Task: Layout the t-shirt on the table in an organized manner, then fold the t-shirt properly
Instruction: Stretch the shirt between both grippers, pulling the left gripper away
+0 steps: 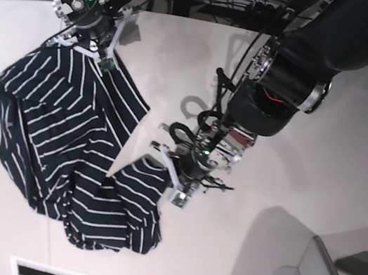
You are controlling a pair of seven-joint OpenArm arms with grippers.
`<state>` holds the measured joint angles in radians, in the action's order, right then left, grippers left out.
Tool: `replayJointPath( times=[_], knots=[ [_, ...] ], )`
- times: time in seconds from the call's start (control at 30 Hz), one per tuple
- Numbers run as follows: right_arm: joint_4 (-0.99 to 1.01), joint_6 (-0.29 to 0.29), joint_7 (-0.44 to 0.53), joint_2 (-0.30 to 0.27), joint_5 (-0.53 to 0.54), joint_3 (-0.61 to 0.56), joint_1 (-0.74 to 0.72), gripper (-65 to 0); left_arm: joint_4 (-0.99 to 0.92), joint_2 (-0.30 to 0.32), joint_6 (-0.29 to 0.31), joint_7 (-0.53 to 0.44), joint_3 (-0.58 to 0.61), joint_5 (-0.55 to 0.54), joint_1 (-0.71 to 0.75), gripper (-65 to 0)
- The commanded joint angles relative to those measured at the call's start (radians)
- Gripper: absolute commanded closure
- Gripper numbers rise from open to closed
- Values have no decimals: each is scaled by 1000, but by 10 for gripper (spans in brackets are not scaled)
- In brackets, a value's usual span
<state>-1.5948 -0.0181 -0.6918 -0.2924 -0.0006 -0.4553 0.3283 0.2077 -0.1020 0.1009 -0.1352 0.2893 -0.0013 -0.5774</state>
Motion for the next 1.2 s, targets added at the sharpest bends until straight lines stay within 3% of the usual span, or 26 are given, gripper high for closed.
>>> replayJointPath(
  times=[0.0, 0.07, 0.4, 0.67, 0.87, 1.07, 1.17],
  knots=[
    [-3, -3, -13, -20, 1, 6, 5, 0, -1, 38, -60, 61, 0, 11, 6, 0],
    [-3, -3, -13, -28, 1, 3, 5, 0, -1, 77, -85, 61, 6, 11, 17, 0],
    [-3, -3, -13, -60, -2, 10, 1, 0, 25, 255, -86, 61, -2, 10, 122, 0],
    [-2, 0, -15, -87, 0, 178, 1, 0, 235, 416, -86, 64, -6, 1, 261, 0],
    [12, 0, -16, -87, -3, 272, -24, 0, 405, 439, -86, 194, -6, 1, 296, 0],
    [121, 4, -15, -92, -3, 375, -102, 0, 589, 502, -86, 340, -12, 1, 320, 0],
    [138, 63, -15, -107, -3, 413, -130, 0, 646, 516, -85, 377, -63, 1, 322, 0]
  ],
)
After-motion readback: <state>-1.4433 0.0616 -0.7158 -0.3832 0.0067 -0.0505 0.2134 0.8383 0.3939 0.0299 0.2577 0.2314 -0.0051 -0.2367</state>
